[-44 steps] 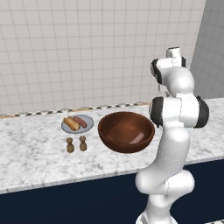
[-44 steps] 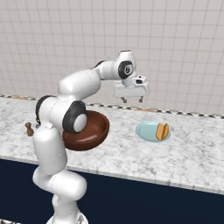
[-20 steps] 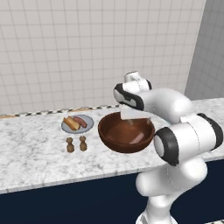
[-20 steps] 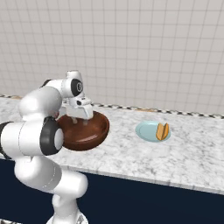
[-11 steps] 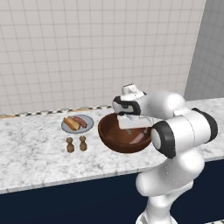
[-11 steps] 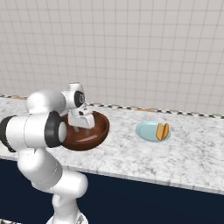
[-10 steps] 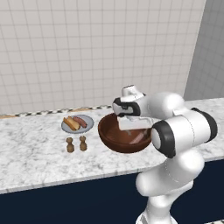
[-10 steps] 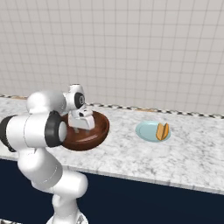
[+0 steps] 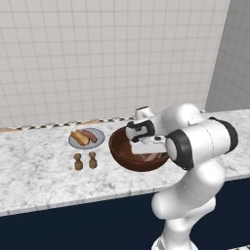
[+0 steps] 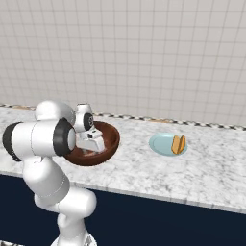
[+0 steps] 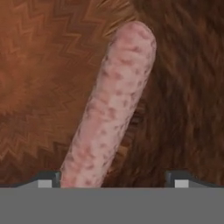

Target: Place one bun and one sausage from the bowl on each plate.

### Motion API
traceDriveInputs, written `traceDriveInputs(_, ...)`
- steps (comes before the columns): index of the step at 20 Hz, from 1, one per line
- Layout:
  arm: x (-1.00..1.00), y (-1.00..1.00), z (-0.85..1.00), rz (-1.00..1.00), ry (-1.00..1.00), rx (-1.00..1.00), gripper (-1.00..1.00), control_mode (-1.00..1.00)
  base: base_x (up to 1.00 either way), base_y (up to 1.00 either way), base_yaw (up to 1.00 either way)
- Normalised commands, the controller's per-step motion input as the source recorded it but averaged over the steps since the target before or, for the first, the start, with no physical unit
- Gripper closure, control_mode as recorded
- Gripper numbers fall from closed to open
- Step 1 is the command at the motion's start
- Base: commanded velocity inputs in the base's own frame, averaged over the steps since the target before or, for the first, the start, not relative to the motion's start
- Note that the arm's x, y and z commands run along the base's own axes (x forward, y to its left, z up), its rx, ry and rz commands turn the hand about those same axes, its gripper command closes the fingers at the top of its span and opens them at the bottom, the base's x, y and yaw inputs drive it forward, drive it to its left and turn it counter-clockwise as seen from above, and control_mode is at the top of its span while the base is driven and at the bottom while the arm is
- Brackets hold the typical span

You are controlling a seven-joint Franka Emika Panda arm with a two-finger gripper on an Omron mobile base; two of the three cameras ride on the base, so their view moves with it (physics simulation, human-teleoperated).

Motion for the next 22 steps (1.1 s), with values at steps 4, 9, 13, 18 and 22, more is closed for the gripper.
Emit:
traceDriveInputs(4,0.09,0.00,-0.14,0.04,0.00,0.00,-1.00,-1.00,0.00,0.00,0.00)
traceDriveInputs(9,0.01,0.00,-0.27,0.05,-0.02,0.00,-1.00,-1.00,0.00,0.00,0.00)
traceDriveInputs(13,0.00,0.01,-0.37,0.05,-0.11,0.00,-1.00,-1.00,0.00,0.00,0.00)
traceDriveInputs(18,0.00,0.01,-0.22,0.05,-0.18,0.00,1.00,-1.00,0.00,0.00,0.00)
traceDriveInputs(22,0.00,0.00,-0.06,0.02,-0.20,0.01,1.00,-1.00,0.00,0.00,0.00)
